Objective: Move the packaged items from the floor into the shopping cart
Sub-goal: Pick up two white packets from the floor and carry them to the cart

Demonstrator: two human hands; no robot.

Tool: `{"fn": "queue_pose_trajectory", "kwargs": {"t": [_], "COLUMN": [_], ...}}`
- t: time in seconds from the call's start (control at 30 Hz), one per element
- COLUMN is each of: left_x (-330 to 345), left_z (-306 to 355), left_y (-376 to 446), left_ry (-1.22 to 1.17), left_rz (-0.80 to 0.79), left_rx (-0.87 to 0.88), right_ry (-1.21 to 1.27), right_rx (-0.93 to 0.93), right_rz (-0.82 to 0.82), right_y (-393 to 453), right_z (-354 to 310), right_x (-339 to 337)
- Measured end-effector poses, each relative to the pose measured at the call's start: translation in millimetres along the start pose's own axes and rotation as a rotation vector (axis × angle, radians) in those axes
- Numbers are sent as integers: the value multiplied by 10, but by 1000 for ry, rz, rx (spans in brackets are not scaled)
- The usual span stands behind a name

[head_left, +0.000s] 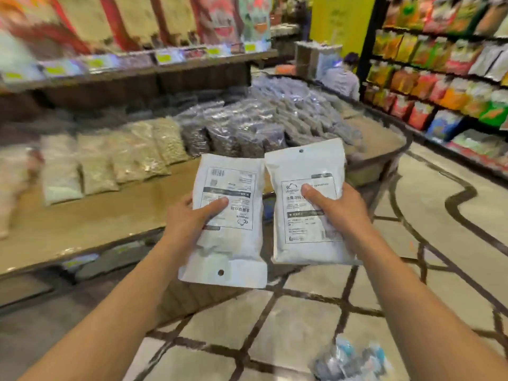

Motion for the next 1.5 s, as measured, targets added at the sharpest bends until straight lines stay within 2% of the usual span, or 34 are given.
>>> {"fn": "queue_pose_trajectory", "kwargs": {"t": [0.3,0.43,0.6,0.8,1.03,1.17,1.5], "left_x": [-2904,-4089,-5340,-6521,-7552,-8182,-9937], "left_z": [-447,-720,-1008,-1320,-1670,-1972,-2481], "left_y": [-912,-1543,-2411,-3301,-4010,-4223,-4298], "left_ry": [-133,-185,-167,-203,-281,-324,-379], "left_rz": [572,751,910,1101,1249,1324,1524], "left_rx": [-58,-58,-30,-69,-90,-103,-133], "right_ry": [52,73,84,126,163,180,97], "right_rx": [-71,-72,-101,-88,-53,-23,15], "right_rz": [-525,-711,-860,-1050,-1286,-1409,-1587], "right_y": [-791,-1507,-2577,-3801,-4889,-5351,-6261], "right_z": [-654,-858,-1050,-1197,-1348,-1371,-1440], "right_x": [2888,4093,5404,6719,7969,8691,10924]}}
Point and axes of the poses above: each hand's wrist, its own y-axis towards the middle knuckle, its own x-axis out of the palm, z = x × y, the point moved 2 cm from there along y, towards the middle knuckle, and after that the axes turned 8 degrees about y, right-handed, at the moved point
